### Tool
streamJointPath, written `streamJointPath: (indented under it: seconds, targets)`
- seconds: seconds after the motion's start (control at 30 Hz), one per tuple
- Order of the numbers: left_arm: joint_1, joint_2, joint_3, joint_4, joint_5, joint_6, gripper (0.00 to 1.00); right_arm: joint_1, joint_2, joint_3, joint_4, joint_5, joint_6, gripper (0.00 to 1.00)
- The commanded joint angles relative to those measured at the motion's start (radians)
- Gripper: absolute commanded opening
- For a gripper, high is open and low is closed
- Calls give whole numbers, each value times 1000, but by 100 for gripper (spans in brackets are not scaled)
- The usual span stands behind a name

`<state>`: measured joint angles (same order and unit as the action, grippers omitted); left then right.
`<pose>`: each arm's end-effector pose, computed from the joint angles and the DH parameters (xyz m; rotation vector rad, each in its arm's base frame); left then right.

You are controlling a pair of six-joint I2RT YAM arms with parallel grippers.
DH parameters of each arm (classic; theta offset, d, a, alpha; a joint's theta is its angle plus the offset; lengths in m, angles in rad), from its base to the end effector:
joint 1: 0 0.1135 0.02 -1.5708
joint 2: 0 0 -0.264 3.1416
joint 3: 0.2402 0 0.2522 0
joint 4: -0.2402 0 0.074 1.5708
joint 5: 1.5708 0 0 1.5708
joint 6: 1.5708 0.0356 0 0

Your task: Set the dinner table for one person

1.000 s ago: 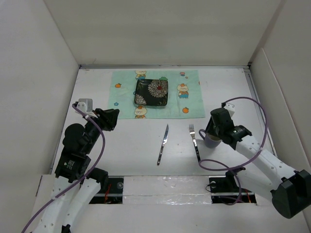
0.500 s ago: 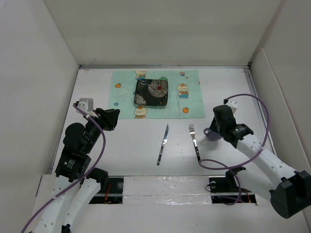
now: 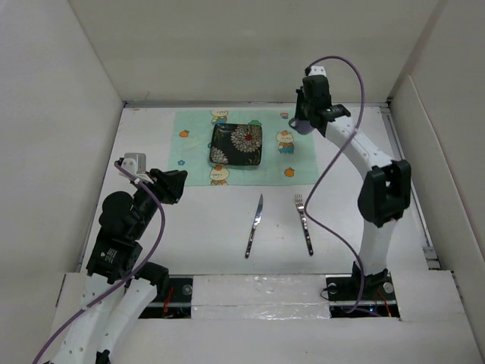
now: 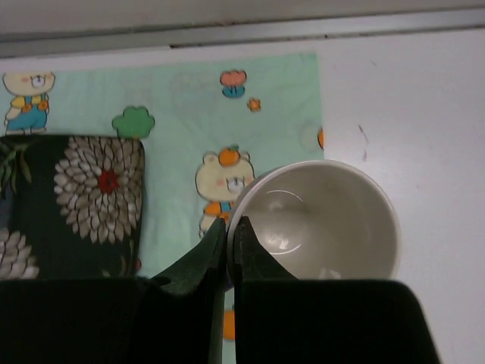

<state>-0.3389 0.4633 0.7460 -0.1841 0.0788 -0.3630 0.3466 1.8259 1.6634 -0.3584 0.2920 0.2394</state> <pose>0.1040 -0.0396 0.3682 0.0473 1.5031 -0.6257 0.4096 0.1370 0.3347 0.0648 2.0670 0.0546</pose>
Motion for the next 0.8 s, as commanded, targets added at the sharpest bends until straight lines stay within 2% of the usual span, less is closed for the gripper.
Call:
streamJointPath:
  seconds: [0.0,0.03,0.07,0.2,0.3,0.77]
  targets:
    - [3,3,3,41,12,13,26,-28,166,281,-10,-43,-136,0]
    - [3,15,3,38,12,13,26,-37,303,488,-72,-39,-167,0]
    - [3,15,3,38,12,13,26,-37,305,490,-73,-39,-167,0]
    - [3,26,6,43,16,16,26,-57,488,786,-178,-60,-195,0]
    - [3,35,6,38,15,18,26,-66,565,881,-188,-65,-213,0]
    - [3,51,7,43,19,19,26,-87,704,921,-108,-111,-190,0]
